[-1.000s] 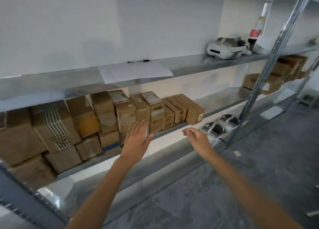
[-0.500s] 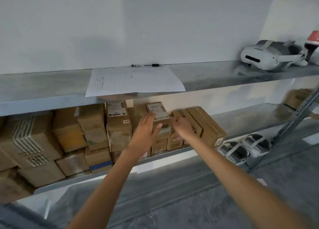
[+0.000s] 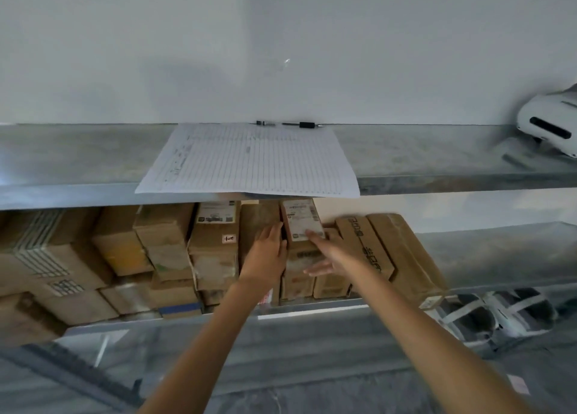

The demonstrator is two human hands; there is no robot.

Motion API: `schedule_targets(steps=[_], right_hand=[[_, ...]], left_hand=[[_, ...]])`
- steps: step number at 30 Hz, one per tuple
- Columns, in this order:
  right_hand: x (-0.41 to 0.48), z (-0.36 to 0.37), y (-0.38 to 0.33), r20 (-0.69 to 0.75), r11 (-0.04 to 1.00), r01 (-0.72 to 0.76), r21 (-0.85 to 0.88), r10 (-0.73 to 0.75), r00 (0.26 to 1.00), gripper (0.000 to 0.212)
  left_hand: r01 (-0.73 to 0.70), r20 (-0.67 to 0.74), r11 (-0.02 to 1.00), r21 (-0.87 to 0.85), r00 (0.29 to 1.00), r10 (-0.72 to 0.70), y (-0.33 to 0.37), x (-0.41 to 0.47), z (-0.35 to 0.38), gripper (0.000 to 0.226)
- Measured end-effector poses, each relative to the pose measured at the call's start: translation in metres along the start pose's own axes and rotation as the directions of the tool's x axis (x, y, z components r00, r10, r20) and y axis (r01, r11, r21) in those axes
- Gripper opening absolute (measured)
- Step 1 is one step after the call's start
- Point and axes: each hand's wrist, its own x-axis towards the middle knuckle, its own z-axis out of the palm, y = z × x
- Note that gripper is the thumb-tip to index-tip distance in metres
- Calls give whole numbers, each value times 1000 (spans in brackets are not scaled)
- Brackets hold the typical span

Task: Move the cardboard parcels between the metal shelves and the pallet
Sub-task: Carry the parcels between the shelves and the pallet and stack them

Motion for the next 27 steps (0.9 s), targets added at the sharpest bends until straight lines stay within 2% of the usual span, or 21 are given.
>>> schedule_targets(steps=[4,7,12,14,17,20,23,27], right_hand=[[2,-29,2,102,994,-7,109,-4,995,59],[-7,-56,3,124,991,10,130,-26,992,41],[-22,-102,14,255,974,69,216,-124,959,48],[-30,-118,18,325,962,64,267,-153,933,47],[-43,-134,30,428,939,20,342,-175,887,48],[-52,-145,51,479,937,-49,347,-132,868,49],[-60,-144,73,527,946,-88,311,-94,845,58],[-72,-134,88,640,981,-47,189,-87,764,61]], left_hand=[[17,-21,998,62,1000,-15,0,0,0,41],[24,-79,998,58,997,-20,8,-4,2,38],[-33,-311,998,52,949,48,39,-20,22,34],[-45,-364,999,-4,931,41,56,-29,35,36],[-20,-378,982,-188,924,-53,84,-45,50,46],[18,-371,945,-327,917,-146,108,-69,60,52],[19,-318,842,-538,921,-224,126,-98,65,54],[-11,-229,534,-845,910,-344,132,-134,67,55]])
